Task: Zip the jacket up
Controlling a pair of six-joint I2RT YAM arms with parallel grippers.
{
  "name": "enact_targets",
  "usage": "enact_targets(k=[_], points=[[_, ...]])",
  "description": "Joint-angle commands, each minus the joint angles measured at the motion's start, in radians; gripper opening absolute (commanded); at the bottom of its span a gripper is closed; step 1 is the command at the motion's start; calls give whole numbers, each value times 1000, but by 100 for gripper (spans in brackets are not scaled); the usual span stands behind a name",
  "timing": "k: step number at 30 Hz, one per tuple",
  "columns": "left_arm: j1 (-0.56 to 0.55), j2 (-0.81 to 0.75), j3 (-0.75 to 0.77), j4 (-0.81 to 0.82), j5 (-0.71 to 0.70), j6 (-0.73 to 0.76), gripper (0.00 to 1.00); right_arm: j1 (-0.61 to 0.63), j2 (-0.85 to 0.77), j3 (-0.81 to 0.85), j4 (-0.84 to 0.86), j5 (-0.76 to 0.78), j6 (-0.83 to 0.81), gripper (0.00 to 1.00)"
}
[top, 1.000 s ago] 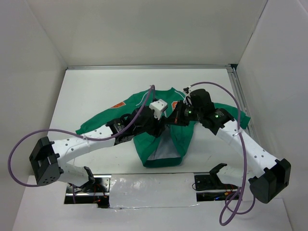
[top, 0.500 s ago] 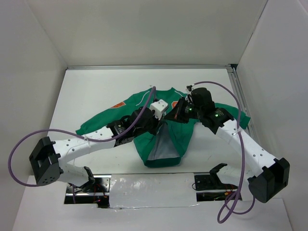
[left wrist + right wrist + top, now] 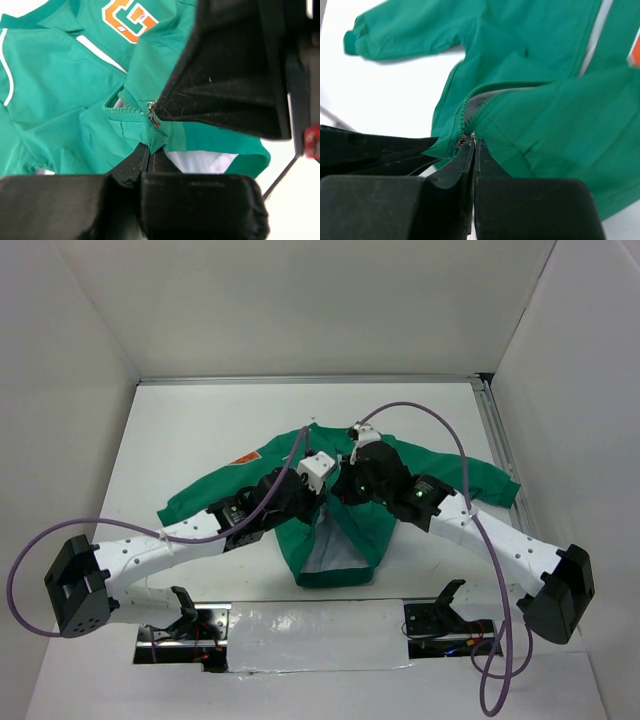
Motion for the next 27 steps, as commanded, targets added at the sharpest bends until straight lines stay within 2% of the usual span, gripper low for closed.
enact_targets(k=[1, 6, 9, 11, 13, 16, 19, 20, 23, 26, 27], points=[[11, -93, 14, 101, 62, 27, 0, 8, 8, -52, 26, 422, -157, 0], [11, -102, -1, 115, 121, 53, 0, 36, 47, -2, 23, 566, -149, 0], [11, -101, -6, 98, 146, 40, 0, 42, 60, 12, 64, 575, -143, 0], [11, -116, -21, 107, 180, 43, 0, 51, 102, 30, 60, 682, -137, 0], [13, -124, -32, 108, 195, 40, 0, 51, 140, 102, -39, 782, -100, 0], [11, -133, -30, 86, 177, 57, 0, 36, 171, 147, -98, 815, -106, 0], [17, -139, -53, 99, 70, 63, 0, -25, 127, 118, -90, 580, -212, 0], [25, -135, -55, 101, 48, 65, 0, -45, 73, 88, -89, 360, -210, 0], [60, -112, -43, 102, 40, 63, 0, -87, -11, 34, -77, 5, -235, 0], [105, -72, -4, 86, 77, 27, 0, -96, -50, 27, -104, -156, -226, 0], [114, -60, 13, 69, 82, -16, 17, -99, -51, 30, -118, -181, -223, 0]])
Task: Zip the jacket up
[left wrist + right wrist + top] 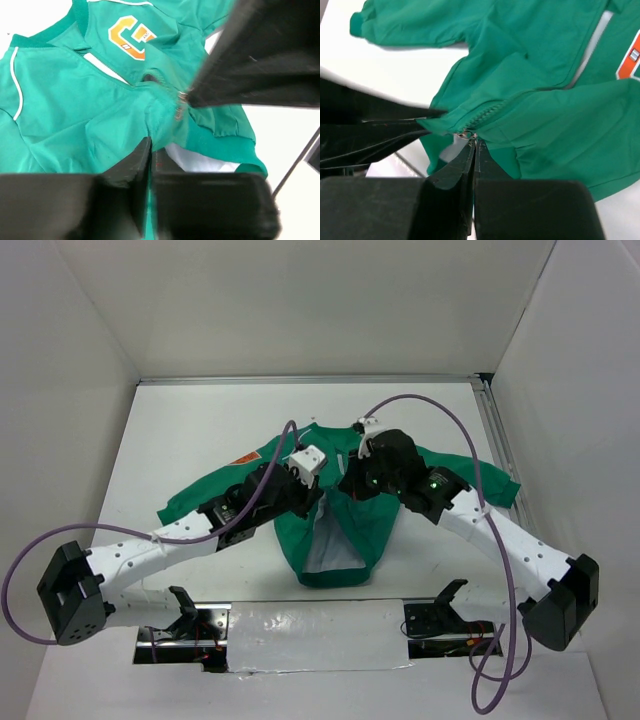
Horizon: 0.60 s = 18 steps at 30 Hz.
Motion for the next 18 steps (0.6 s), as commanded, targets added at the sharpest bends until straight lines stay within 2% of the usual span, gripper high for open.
enact_targets(k=[1, 2, 4, 7, 15, 18], points=[[47, 8, 81, -34, 32, -68, 29, -49, -29, -7, -79, -96, -40, 0], [57, 16, 104, -66, 40, -88, 49, -52, -24, -3, -86, -130, -38, 0], [61, 19, 116, -81, 63, -114, 72, -70, -20, -5, -80, -142, -9, 0], [62, -1, 129, -130, 77, -158, 85, -107, -17, -2, -79, -208, 22, 0], [56, -83, 167, -296, 164, -342, 88, -211, -15, -2, -63, -498, 76, 0], [39, -128, 179, -347, 207, -416, 85, -245, -27, -2, -69, -589, 100, 0]])
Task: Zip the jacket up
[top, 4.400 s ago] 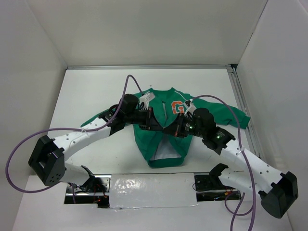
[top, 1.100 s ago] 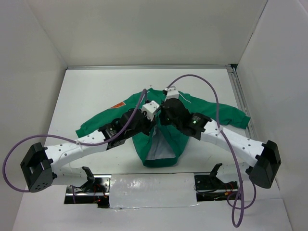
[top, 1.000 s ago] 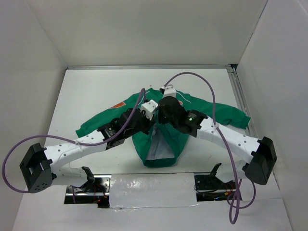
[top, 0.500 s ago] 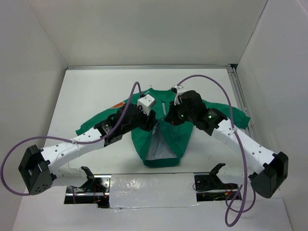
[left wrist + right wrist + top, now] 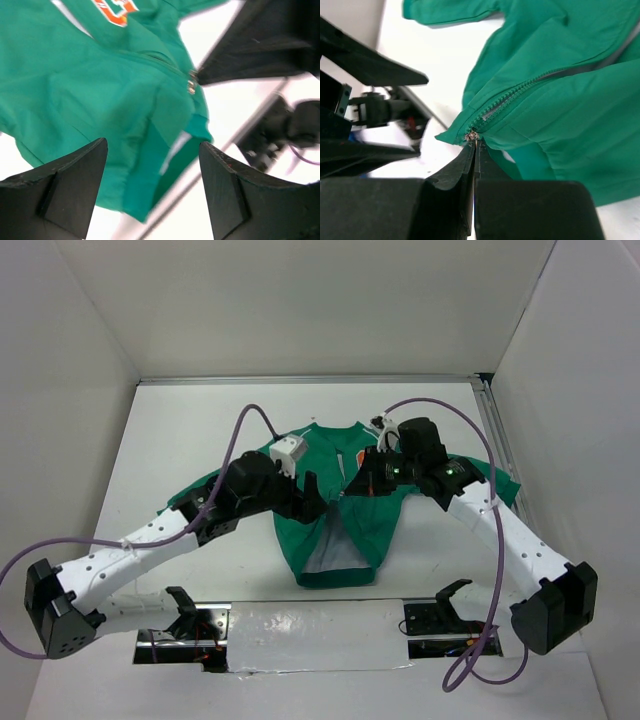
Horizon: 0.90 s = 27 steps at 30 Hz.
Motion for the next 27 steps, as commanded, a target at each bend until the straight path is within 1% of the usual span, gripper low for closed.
enact_targets(k=[1, 2, 6, 8, 11, 15, 17, 19, 20, 21, 22, 23, 26, 27], points=[[-22, -75, 55, -45, 132, -106, 86, -35, -26, 4, -2, -166, 41, 0], [-27, -102, 48, -7, 160, -114, 93, -36, -33, 4, -7, -173, 53, 0], [-57, -115, 29, 78, 317, -140, 99, -52, -52, 3, -39, -184, 64, 0], [-68, -78, 26, 116, 386, -157, 99, -62, -58, 3, -46, -183, 73, 0], [-91, 3, 19, 150, 381, -209, 99, -81, -57, -13, -39, -184, 95, 0], [-117, 119, 2, 229, 296, -281, 99, -124, -50, -45, 1, -202, 141, 0], [-130, 156, -1, 278, 242, -287, 99, -145, -41, -45, 4, -215, 145, 0], [-133, 206, 15, 276, 161, -308, 99, -150, -30, -43, 0, -221, 145, 0], [-128, 219, 23, 262, 54, -366, 99, -154, -30, -49, 6, -218, 153, 0], [-121, 245, 29, 260, 14, -385, 99, -156, -33, -62, 9, -210, 161, 0], [-92, 256, 40, 225, 4, -464, 99, -161, -40, -68, 24, -209, 170, 0], [-79, 272, 48, 225, -5, -485, 99, -170, -44, -85, 32, -209, 178, 0], [-68, 293, 45, 247, -111, -552, 99, -173, -56, -115, 47, -242, 190, 0], [-59, 295, 49, 245, -111, -574, 99, -176, -63, -129, 55, -245, 197, 0]])
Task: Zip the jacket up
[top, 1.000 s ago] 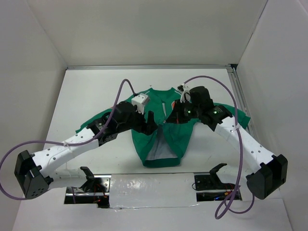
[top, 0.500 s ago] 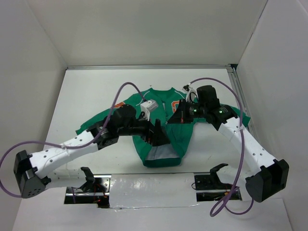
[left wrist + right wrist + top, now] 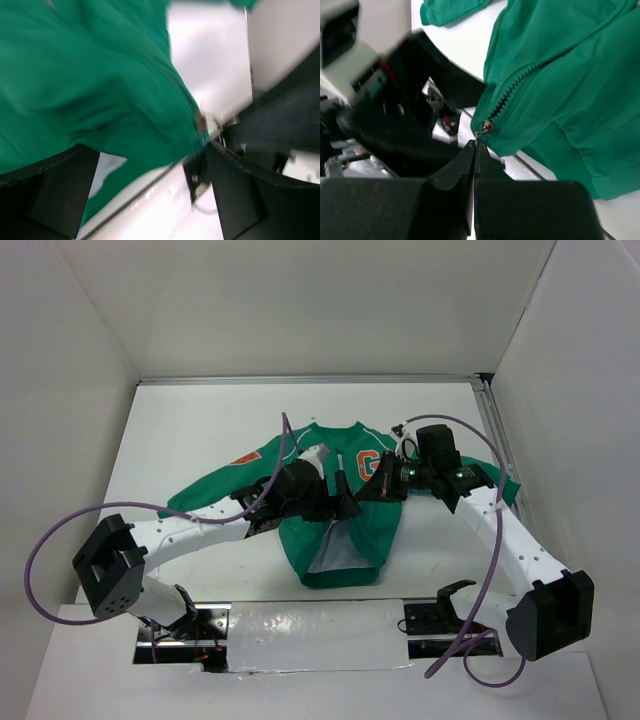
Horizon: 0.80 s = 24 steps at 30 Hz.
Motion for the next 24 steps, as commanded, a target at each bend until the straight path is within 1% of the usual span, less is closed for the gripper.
enact_targets(k=[1, 3, 6, 8, 9, 11, 12, 13, 15, 16, 19, 20, 22, 24], points=[[35, 7, 45, 95, -119, -144, 99, -10, -42, -48, 79, -49, 47, 0], [49, 15, 35, 143, -139, -172, 99, -12, -46, -77, 83, -49, 56, 0], [72, 24, 37, 157, -127, -221, 92, -10, -53, -97, 88, -38, 61, 0], [78, 24, 23, 189, -80, -216, 88, -10, -56, -102, 99, -20, 71, 0], [81, 24, 20, 205, -64, -228, 82, -4, -58, -108, 116, -12, 78, 0], [81, 30, 17, 202, -43, -254, 78, 10, -53, -120, 128, 24, 94, 0], [81, 32, 15, 208, -32, -259, 74, 27, -53, -127, 145, 32, 99, 0], [81, 36, 18, 199, -32, -274, 73, 36, -58, -140, 152, 44, 108, 0], [84, 35, 19, 202, -12, -282, 68, 51, -61, -153, 162, 61, 119, 0], [85, 30, 17, 209, -7, -284, 66, 51, -65, -163, 163, 67, 118, 0], [87, 18, 3, 229, 8, -276, 52, 50, -72, -167, 165, 92, 122, 0], [87, 15, 0, 234, 13, -270, 44, 51, -69, -162, 157, 97, 118, 0], [87, 10, -3, 235, 34, -258, 41, 53, -62, -145, 149, 113, 118, 0], [87, -2, -8, 234, 46, -259, 40, 51, -61, -134, 142, 136, 118, 0]])
